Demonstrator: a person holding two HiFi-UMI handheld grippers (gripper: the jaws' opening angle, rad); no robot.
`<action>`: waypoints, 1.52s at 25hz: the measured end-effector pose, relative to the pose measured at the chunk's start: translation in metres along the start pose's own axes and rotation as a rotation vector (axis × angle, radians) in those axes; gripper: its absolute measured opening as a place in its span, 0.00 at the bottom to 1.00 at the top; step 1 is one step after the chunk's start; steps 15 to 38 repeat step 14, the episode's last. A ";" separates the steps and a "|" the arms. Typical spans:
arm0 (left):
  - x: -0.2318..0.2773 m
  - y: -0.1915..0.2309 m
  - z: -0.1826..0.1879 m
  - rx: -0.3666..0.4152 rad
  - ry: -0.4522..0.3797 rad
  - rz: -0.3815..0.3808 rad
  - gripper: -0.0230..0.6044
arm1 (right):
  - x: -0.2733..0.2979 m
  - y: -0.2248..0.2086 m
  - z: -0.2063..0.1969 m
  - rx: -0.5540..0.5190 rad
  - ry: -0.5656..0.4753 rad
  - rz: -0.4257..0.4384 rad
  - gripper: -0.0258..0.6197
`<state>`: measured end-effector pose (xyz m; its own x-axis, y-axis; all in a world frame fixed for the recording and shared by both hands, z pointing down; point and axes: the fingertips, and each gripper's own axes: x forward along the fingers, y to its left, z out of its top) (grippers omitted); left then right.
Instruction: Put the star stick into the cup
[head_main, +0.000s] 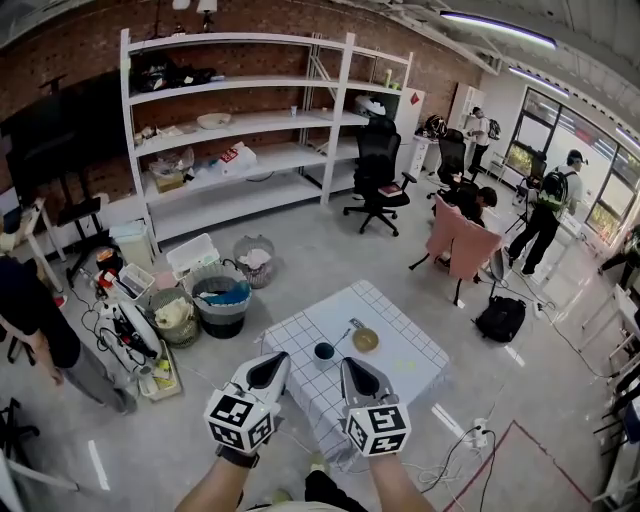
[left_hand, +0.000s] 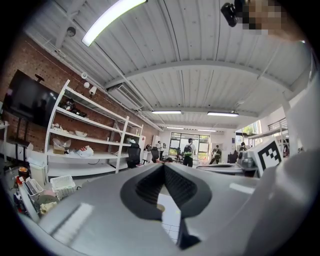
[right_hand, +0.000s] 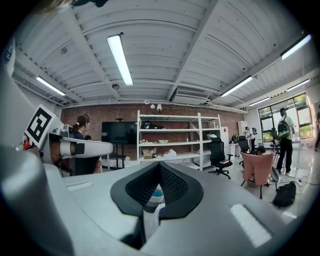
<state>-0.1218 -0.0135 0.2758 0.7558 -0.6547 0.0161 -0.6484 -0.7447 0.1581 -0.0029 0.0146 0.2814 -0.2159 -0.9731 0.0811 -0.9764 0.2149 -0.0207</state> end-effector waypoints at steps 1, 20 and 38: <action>0.000 -0.001 0.000 -0.004 -0.001 -0.002 0.05 | -0.001 0.000 0.000 -0.001 0.001 0.001 0.06; -0.005 0.003 -0.002 -0.001 -0.001 0.008 0.05 | 0.004 0.008 -0.003 0.007 -0.006 0.022 0.06; -0.005 0.003 -0.002 -0.001 -0.001 0.008 0.05 | 0.004 0.008 -0.003 0.007 -0.006 0.022 0.06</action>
